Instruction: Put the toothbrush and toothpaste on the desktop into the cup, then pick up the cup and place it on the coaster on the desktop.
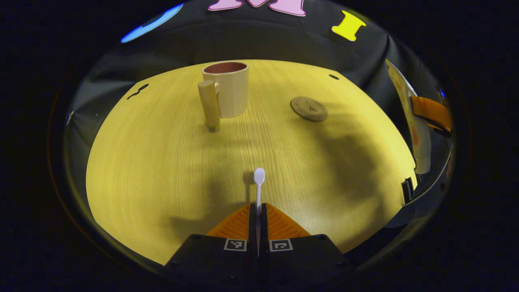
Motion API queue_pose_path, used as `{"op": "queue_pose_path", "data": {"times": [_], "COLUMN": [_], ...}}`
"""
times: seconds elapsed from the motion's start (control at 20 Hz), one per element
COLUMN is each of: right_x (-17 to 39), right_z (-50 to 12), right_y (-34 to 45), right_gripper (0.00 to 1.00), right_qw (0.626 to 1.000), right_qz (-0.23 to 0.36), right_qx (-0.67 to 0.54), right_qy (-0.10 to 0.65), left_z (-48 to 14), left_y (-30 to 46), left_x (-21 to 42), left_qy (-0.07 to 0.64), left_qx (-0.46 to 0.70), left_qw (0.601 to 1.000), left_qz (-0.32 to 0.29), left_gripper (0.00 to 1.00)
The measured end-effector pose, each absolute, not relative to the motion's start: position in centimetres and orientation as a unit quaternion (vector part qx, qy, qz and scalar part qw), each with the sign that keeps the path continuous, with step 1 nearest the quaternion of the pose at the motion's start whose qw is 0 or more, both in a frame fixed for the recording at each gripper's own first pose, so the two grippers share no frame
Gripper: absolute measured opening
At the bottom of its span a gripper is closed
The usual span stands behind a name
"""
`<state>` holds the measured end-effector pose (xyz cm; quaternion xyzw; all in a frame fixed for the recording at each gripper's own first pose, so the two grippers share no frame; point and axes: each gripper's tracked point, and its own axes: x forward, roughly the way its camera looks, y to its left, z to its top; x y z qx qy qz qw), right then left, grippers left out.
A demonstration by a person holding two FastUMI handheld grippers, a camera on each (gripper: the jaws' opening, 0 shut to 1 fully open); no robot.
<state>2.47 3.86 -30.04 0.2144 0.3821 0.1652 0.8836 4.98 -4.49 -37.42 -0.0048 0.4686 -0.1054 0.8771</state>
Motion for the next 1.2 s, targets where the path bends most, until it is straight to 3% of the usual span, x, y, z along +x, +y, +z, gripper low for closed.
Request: {"op": "queue_pose_path", "data": {"times": [0.55,1.2], "right_x": [10.5,24.7], "right_z": [-25.1,-25.8], "right_y": [11.6,21.1], "right_gripper": [0.24,0.24], "right_qw": [0.916,0.937], "right_qz": [0.154,0.182], "right_qx": [0.211,0.2], "right_qy": [0.304,0.22], "left_z": [-24.8,-19.6], "left_y": [-3.7,-0.8], "left_x": [6.8,6.2], "left_qy": [0.315,0.245], "left_qx": [-0.075,-0.131], "left_qw": [0.923,0.924], "left_qz": [-0.21,-0.263], "left_gripper": [0.06,0.06]}}
